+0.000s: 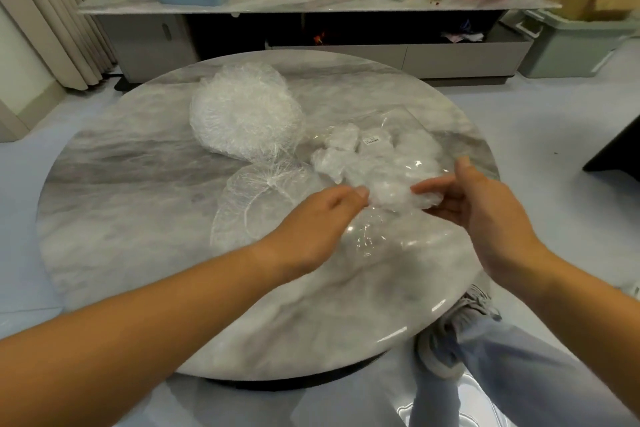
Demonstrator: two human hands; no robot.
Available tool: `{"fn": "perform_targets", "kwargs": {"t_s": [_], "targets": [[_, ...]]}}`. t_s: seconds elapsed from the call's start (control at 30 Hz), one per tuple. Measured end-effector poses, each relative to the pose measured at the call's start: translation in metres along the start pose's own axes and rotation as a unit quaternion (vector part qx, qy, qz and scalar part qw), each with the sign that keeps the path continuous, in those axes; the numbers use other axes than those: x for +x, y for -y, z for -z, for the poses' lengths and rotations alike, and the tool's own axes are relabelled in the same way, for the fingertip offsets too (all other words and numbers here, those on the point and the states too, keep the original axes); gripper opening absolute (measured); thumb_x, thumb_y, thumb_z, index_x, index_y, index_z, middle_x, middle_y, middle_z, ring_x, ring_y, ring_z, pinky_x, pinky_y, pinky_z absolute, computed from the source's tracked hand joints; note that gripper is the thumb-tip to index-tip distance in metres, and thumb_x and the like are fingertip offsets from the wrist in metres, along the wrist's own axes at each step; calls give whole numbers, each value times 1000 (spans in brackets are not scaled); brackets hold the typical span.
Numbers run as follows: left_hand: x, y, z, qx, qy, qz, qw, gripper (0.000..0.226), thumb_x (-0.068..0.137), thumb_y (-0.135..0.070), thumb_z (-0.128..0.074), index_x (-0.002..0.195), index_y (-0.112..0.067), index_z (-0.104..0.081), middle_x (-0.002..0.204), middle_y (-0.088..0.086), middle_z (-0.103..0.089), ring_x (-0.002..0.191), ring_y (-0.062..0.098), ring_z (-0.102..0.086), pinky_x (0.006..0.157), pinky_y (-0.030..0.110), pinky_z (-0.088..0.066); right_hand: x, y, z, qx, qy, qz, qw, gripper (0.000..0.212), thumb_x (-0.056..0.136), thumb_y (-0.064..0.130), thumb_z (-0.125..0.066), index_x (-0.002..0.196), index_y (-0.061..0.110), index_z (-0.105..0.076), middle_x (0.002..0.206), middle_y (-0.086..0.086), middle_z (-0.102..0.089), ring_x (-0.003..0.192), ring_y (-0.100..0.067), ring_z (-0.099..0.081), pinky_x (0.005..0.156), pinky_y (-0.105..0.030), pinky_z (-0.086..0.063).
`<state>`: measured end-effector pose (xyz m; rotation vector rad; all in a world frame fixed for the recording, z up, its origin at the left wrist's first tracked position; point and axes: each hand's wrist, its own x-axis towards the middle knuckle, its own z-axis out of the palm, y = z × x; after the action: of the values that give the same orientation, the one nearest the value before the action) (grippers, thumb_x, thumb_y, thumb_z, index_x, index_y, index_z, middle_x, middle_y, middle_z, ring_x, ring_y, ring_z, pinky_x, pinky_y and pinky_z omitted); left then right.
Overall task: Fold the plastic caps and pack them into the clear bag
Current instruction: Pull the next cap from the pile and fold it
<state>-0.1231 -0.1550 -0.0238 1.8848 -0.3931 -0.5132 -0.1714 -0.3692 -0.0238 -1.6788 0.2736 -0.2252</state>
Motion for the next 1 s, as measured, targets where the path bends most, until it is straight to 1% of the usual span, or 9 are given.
{"fn": "perform_targets", "kwargs": {"t_s": [0.03,0.1,0.17,0.23,0.4,0.53,0.77,0.9,1.0], "targets": [[2,3,-6,76,28,-25,996,42,105,-50,-36,117,-25,-68,142,-11,-53,132,6,-47,108,20,-36,7,-6,10,-23,-10,-12,1000,65,92,70,-37,83,25,-83,101,-5,-78,103,-28,-70,102,-46,-52],[7,12,-18,203,97,-62,972,50,104,-55,-28,116,-28,-69,164,-14,-19,150,0,-8,119,22,-13,15,-19,25,-72,5,-54,996,74,92,74,-31,82,22,-83,98,-9,-78,103,-37,-68,104,-49,-51],[10,18,-30,288,150,-74,943,53,100,-62,-22,105,-34,-67,167,-10,7,149,1,20,124,34,3,15,-27,35,-101,38,-98,989,82,99,72,-26,78,17,-83,92,-11,-77,102,-39,-68,101,-45,-53],[10,22,-36,354,168,-79,917,63,95,-69,-15,114,-36,-66,166,-6,18,147,6,31,124,38,8,12,-30,39,-135,57,-107,984,85,102,64,-20,74,13,-82,88,-9,-77,95,-31,-69,92,-36,-55],[6,31,-34,477,142,-70,864,88,87,-76,-6,158,-26,-25,164,-1,26,148,12,31,125,37,6,8,-34,48,-184,74,-98,975,87,97,68,-16,72,18,-82,86,-1,-78,92,-20,-70,92,-30,-50],[1,37,-27,486,131,-80,860,85,93,-73,-15,160,-24,4,162,-6,32,145,6,34,125,33,6,5,-32,45,-224,76,-103,966,86,87,75,-14,75,26,-83,91,2,-77,94,-19,-67,89,-27,-46],[-1,39,-24,461,137,-115,869,86,91,-75,-16,159,-29,11,162,-9,29,145,2,33,126,34,4,4,-24,12,-80,89,-190,974,75,99,66,-25,108,13,-77,114,-7,-74,94,-25,-69,80,-35,-53],[-2,36,-26,450,129,-131,874,85,92,-75,-17,159,-29,9,163,-10,28,145,2,33,124,32,6,7,-17,-3,58,157,-284,944,85,92,76,-33,138,8,-57,139,-10,-58,111,-24,-65,84,-38,-52],[-2,36,-26,448,131,-130,875,84,93,-74,-19,159,-31,8,163,-10,29,145,3,34,123,31,8,13,-8,-13,163,163,-313,921,84,93,76,-37,137,7,-57,137,-20,-57,123,-32,-61,92,-41,-51]]}}
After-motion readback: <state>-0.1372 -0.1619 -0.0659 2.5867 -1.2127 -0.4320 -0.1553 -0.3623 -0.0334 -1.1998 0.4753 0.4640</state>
